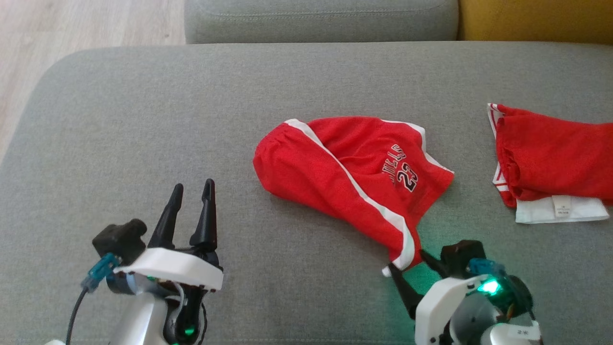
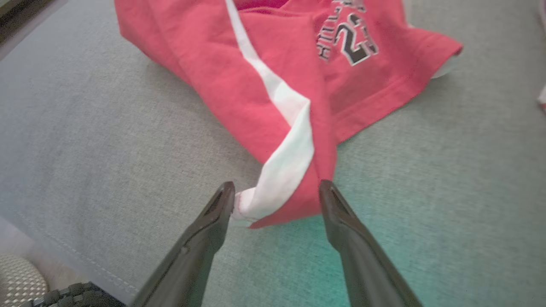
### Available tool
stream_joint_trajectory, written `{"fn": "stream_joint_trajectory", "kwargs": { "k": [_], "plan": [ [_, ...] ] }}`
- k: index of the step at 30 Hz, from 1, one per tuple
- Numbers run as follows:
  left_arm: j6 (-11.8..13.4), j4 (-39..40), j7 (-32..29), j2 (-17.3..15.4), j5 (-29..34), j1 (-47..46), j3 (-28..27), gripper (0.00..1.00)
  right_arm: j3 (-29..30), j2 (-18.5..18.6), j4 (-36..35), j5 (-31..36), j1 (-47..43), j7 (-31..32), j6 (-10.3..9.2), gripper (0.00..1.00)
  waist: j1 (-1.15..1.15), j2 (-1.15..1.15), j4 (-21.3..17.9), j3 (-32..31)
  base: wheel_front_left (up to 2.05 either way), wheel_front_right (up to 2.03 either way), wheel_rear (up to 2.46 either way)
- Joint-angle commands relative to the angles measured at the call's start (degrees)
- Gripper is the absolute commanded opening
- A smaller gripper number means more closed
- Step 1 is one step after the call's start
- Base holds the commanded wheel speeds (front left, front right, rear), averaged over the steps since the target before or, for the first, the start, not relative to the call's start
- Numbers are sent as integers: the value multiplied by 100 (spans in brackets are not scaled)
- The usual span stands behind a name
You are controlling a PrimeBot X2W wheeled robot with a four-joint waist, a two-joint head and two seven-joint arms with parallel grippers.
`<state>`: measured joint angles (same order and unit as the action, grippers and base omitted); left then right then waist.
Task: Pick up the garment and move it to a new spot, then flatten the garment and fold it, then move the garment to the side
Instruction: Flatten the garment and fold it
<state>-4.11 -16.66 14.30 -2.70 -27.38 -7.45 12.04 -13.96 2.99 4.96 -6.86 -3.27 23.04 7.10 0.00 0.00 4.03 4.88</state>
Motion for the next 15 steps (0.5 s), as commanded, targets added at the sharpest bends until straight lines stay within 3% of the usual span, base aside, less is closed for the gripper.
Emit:
{"fn": "stream_joint_trajectory", "kwargs": {
  "k": [1, 14, 15],
  "plan": [
    [-35, 186, 70, -19, -71, -257, -189, 100, -192, -11, -131, -110, 156, 30, 39, 100, 0, 0, 21, 7, 0, 0, 0],
    [-18, 192, 70, -19, -104, -263, -171, 100, -141, -11, 192, -90, 253, 170, 39, 100, 0, 0, 126, 45, 0, 0, 0],
    [-15, 194, 70, -19, -104, -260, -179, 100, -101, -11, 190, -57, 252, 181, 39, 43, 0, 0, 125, 41, 0, 0, 0]
  ]
}}
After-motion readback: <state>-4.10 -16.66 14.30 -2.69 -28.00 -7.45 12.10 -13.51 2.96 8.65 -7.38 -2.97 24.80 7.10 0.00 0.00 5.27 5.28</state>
